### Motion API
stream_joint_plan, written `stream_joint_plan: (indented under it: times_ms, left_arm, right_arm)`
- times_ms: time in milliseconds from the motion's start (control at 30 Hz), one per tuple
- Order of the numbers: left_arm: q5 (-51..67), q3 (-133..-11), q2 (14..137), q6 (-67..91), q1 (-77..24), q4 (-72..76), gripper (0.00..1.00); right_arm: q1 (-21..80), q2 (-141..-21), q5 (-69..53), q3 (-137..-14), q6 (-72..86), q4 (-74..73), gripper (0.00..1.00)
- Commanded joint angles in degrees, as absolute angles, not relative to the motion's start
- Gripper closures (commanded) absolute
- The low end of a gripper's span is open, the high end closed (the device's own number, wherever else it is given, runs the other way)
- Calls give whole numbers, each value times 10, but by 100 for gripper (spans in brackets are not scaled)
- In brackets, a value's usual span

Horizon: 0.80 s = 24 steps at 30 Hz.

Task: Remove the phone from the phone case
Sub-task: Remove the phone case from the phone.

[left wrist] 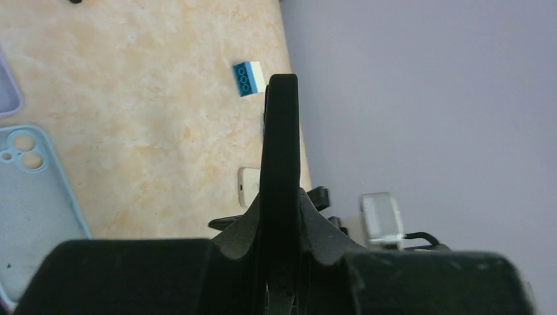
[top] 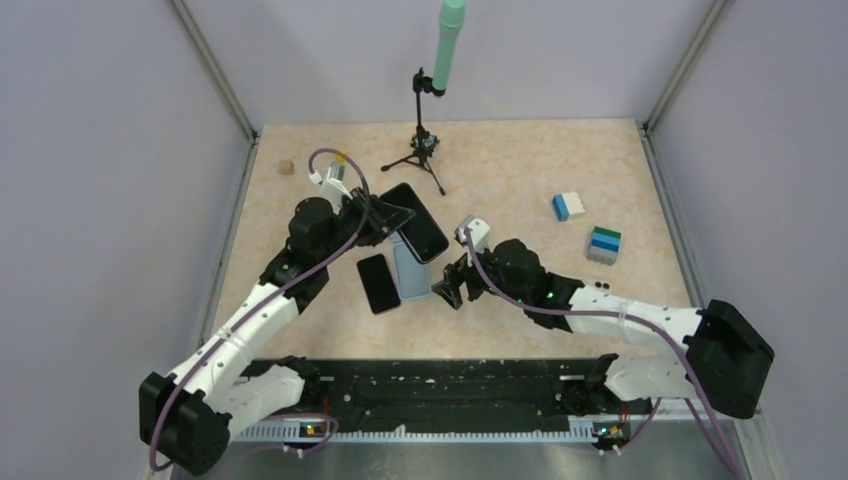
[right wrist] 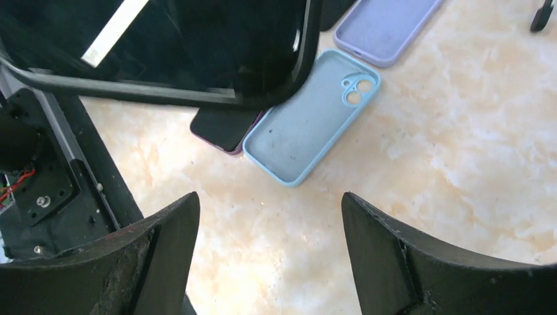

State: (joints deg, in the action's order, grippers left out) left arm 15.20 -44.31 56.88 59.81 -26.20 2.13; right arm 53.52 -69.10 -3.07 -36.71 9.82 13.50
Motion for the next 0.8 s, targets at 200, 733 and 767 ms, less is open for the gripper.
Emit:
stream_joint_plan:
  times_ms: [200,733,767]
  left_arm:
    - [163,-478,548,615,-264,99,100]
    - [233,-467,559,805,-263,150,100]
    - [239,-464,562,821,-263,165,100]
  right_arm:
    - [537,-654,-26,-353,165,163,22]
    - [522,-590,-78,-284,454,475,27]
    - [523,-596,-73,-284,459,492,27]
